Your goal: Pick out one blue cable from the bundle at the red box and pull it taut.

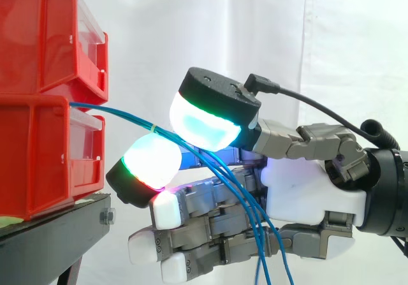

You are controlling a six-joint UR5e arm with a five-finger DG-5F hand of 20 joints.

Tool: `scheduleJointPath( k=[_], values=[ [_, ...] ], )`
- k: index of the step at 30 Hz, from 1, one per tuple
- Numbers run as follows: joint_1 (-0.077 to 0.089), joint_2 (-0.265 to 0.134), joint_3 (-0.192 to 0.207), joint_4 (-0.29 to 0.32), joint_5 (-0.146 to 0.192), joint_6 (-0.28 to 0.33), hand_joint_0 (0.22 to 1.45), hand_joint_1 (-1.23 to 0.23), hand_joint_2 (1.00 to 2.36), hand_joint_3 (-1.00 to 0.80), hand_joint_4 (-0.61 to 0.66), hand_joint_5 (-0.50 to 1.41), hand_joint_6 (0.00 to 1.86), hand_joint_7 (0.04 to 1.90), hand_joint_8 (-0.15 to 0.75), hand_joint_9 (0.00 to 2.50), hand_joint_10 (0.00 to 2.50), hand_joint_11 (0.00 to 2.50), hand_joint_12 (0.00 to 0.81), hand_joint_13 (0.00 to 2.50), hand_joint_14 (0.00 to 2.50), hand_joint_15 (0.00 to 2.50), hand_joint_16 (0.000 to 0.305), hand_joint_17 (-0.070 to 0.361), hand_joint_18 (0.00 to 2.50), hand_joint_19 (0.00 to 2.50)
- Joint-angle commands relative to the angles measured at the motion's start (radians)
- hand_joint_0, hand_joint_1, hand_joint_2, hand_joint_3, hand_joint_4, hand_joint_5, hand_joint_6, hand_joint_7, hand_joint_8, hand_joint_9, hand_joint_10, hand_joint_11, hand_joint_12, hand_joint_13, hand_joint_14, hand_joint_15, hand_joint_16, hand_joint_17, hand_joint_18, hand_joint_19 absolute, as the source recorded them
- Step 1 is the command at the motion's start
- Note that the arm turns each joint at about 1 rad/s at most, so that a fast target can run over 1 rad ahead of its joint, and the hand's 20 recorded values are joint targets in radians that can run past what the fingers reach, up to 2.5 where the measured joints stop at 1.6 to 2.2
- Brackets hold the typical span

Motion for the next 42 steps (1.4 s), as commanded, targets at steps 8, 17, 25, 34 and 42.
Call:
scheduleJointPath(
  k=[8, 17, 25, 34, 42],
  values=[
    [-0.001, 0.0, 0.0, -0.006, -0.001, 0.0, 0.59, -0.56, 1.01, -0.4, 0.05, -0.06, 0.63, 1.18, 0.255, 1.0, 0.02, 0.52, 0.293, 0.79, 0.02, 0.37, 0.046, 0.104, 0.61, 0.53],
    [-0.003, 0.0, 0.002, -0.011, -0.004, 0.0, 0.58, -0.6, 1.01, -0.17, 0.07, -0.09, 0.82, 0.89, 0.302, 1.04, 0.02, 0.56, 0.343, 0.84, 0.01, 0.38, 0.057, 0.127, 0.73, 0.51],
    [-0.012, 0.0, 0.051, -0.097, -0.024, 0.018, 0.58, -0.64, 1.01, -0.14, 0.09, -0.1, 0.86, 0.83, 0.313, 1.02, 0.02, 0.59, 0.351, 0.85, 0.01, 0.39, 0.059, 0.132, 0.75, 0.5],
    [-0.018, 0.002, 0.084, -0.206, -0.041, 0.061, 0.58, -0.68, 1.01, -0.12, 0.08, -0.12, 0.89, 0.8, 0.32, 1.01, 0.02, 0.63, 0.354, 0.84, 0.01, 0.4, 0.059, 0.133, 0.75, 0.5],
    [-0.02, 0.002, 0.09, -0.206, -0.053, 0.089, 0.58, -0.69, 1.01, -0.12, 0.07, -0.12, 0.9, 0.78, 0.315, 1.0, 0.02, 0.66, 0.348, 0.84, 0.02, 0.4, 0.059, 0.133, 0.75, 0.5]
  ],
)
